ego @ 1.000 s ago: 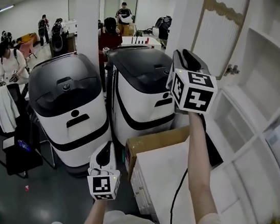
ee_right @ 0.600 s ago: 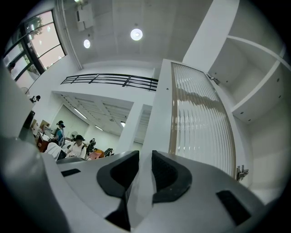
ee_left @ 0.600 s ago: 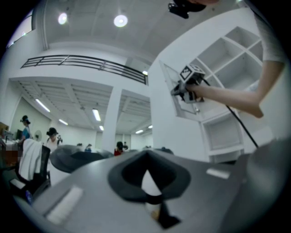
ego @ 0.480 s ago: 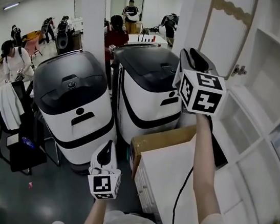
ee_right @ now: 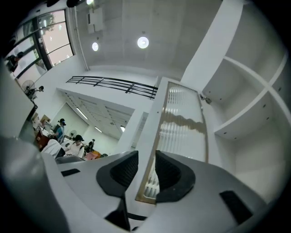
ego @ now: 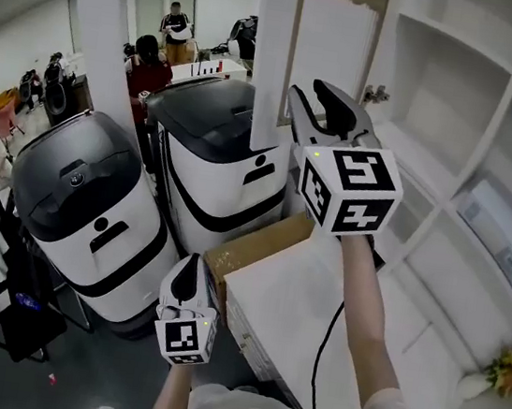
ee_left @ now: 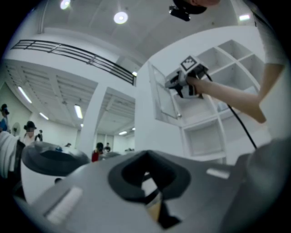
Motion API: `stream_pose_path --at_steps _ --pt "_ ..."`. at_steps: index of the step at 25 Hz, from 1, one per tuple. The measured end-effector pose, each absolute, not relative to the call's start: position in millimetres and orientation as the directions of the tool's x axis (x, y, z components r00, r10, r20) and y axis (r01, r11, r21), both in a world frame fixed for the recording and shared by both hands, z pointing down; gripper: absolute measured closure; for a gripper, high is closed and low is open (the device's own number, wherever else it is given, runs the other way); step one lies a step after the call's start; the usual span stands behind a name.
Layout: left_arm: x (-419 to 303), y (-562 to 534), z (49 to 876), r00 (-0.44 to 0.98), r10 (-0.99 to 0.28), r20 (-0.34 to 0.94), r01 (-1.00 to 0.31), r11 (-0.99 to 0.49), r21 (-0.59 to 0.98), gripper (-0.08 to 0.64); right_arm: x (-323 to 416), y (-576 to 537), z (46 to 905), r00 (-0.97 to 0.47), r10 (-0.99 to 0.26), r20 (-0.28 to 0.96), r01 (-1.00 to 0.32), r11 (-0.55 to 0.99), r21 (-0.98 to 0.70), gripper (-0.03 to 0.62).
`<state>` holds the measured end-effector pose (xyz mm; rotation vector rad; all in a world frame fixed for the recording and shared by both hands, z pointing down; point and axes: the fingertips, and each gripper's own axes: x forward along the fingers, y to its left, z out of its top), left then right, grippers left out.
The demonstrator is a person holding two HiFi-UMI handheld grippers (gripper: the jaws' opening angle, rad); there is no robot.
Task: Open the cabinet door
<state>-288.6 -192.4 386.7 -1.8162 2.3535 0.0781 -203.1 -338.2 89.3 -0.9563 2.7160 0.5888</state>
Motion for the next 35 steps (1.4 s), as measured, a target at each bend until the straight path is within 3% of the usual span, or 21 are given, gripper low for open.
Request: stream_pose_path --at_steps 8,16,26,35 --pt "-193 -248 348 0.075 -0.972 -0.224 -0.996 -0.064 -0.056 0.554 -40 -308 75 -0.507 -0.723 -0.469 -0.862 0.429 0.271 0.594" --pt "-57 -273 306 0.437 -0.861 -0.26 -0.898 -0.433 -0.075 0.554 98 -253 100 -0.266 -0.83 -0.491 -0.959 0.176 0.222 0.594" --pt "59 -248 280 0.678 -0.674 -0.295 -0.729 -0.668 -0.148 0.554 183 -196 193 0.0 -0.921 -0.389 -0.976 -0.085 0.202 0.594" --pt "110 -229 293 0.777 -0.563 -0.283 -0.613 -0.778 -0.137 0.554 220 -170 295 0.154 -0.965 -0.21 -0.982 -0.174 0.079 0.594"
